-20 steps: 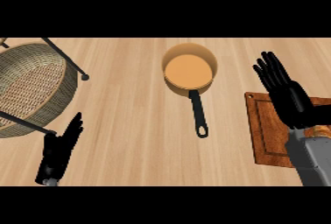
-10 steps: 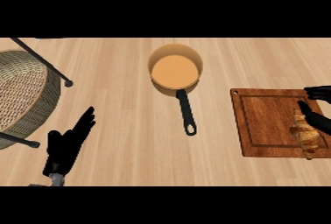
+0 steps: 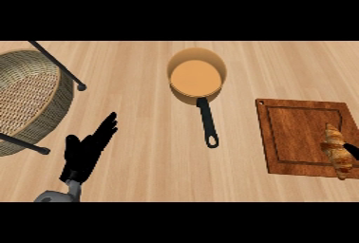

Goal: Pick the croissant from the cutting board and place it in the pot

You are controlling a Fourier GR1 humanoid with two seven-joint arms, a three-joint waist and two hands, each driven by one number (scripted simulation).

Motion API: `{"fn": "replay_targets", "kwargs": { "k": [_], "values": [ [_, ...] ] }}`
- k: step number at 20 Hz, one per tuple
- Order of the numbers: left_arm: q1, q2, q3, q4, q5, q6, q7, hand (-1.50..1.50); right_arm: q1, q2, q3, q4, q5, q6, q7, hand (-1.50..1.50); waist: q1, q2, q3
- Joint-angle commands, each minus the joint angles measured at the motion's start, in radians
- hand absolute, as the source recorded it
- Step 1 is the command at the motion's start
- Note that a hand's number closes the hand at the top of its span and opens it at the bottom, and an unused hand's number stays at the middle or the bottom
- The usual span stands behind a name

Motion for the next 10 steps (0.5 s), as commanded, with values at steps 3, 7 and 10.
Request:
{"fn": "replay_targets", "kwargs": {
  "k": [3, 7, 10],
  "values": [
    [-0.016, -0.006, 0.005, 0.002, -0.002, -0.007, 0.021, 0.00, 0.162, -0.141, -0.020, -0.204, -0.016, 0.082, 0.367, -1.50, 0.007, 0.000, -0.002],
    [-0.070, -0.022, 0.007, 0.049, -0.009, -0.034, 0.015, 0.00, 0.115, -0.176, -0.045, -0.267, -0.095, 0.128, 0.580, -1.50, 0.022, 0.003, 0.000],
    [-0.030, -0.040, -0.016, 0.013, -0.041, -0.018, 0.001, 0.00, 0.030, -0.198, -0.060, -0.204, -0.133, 0.150, 0.693, -1.50, 0.035, 0.004, 0.000]
  ]
}}
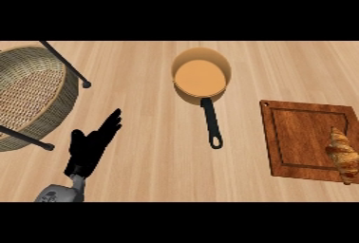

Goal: Pick the croissant from the cutting board and place it in the pot

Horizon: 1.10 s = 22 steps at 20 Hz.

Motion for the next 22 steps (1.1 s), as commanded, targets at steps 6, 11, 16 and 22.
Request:
{"fn": "replay_targets", "kwargs": {
  "k": [6, 11, 16, 22],
  "values": [
    [-0.019, -0.016, 0.019, -0.004, -0.002, -0.011, 0.003, 0.00, -0.067, -0.051, 0.129, 0.159, -0.034, 0.199, 0.179, -1.50, 0.018, 0.002, 0.002],
    [-0.001, -0.014, 0.013, -0.014, -0.021, -0.038, 0.012, 0.00, -0.165, -0.052, 0.163, 0.390, 0.044, 0.301, 0.100, -1.50, 0.020, 0.003, 0.002],
    [0.001, -0.056, 0.035, -0.018, -0.044, -0.033, 0.020, 0.00, -0.116, 0.035, 0.101, 0.488, 0.164, 0.278, -0.085, -1.50, 0.010, 0.001, 0.002],
    [-0.042, -0.059, 0.096, 0.150, -0.064, -0.093, -0.078, 0.00, -0.117, 0.018, -0.018, 0.583, 0.146, 0.351, -0.207, -1.50, 0.006, 0.002, 0.001]
  ]
}}
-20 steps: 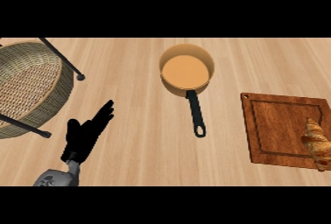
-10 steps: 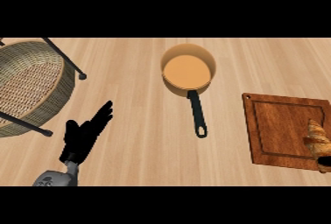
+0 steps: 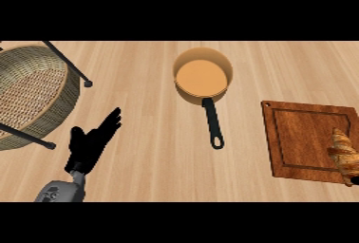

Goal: Pick the croissant from the cutting board and place it in the pot

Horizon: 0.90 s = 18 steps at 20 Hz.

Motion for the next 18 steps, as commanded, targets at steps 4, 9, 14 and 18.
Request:
{"fn": "replay_targets", "kwargs": {
  "k": [4, 9, 14, 18],
  "values": [
    [0.036, -0.023, -0.008, -0.043, -0.037, -0.001, 0.010, 0.00, -0.022, 0.033, -0.083, 0.135, -0.070, 0.131, -0.160, -1.50, 0.002, -0.001, 0.000],
    [-0.038, -0.067, -0.008, -0.001, -0.078, 0.047, 0.039, 0.00, -0.100, 0.103, -0.084, 0.237, -0.090, 0.151, -0.239, -1.50, 0.001, 0.001, 0.000],
    [0.064, -0.018, 0.018, -0.130, -0.039, -0.021, 0.069, 0.00, -0.133, 0.135, -0.109, 0.319, -0.130, 0.198, -0.239, -1.50, 0.009, -0.001, 0.000],
    [0.067, -0.066, -0.006, -0.115, -0.090, 0.015, 0.062, 0.00, -0.123, 0.177, -0.115, 0.389, -0.120, 0.208, -0.316, -1.50, 0.004, 0.000, 0.000]
  ]
}}
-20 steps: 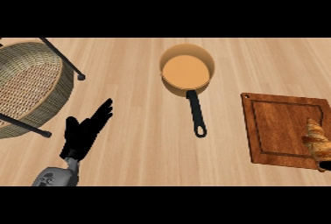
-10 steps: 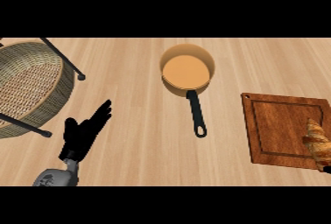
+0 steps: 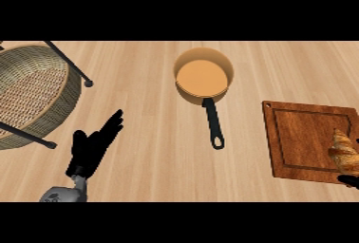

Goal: Pick the croissant from the cutting board and place it in the pot

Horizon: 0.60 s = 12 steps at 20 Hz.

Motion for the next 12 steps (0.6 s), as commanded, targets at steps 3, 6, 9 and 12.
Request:
{"fn": "replay_targets", "kwargs": {
  "k": [3, 6, 9, 12],
  "values": [
    [-0.014, -0.012, 0.030, 0.061, -0.005, -0.030, -0.043, 0.00, -0.071, 0.048, 0.008, 0.223, 0.043, 0.022, -0.145, -1.50, 0.000, 0.002, 0.000],
    [-0.049, -0.013, 0.036, 0.034, -0.013, -0.017, 0.005, 0.00, -0.150, 0.054, 0.020, 0.324, 0.078, -0.001, -0.189, -1.50, 0.005, 0.002, 0.001],
    [-0.040, -0.042, 0.011, 0.035, -0.026, -0.002, -0.005, 0.00, -0.115, 0.004, 0.091, 0.293, 0.214, -0.047, -0.311, 1.50, 0.008, 0.003, 0.001],
    [-0.050, -0.015, 0.044, 0.110, -0.024, -0.034, -0.065, 0.00, -0.143, 0.057, 0.061, 0.365, 0.165, -0.028, -0.351, 1.50, 0.004, 0.004, 0.001]
  ]
}}
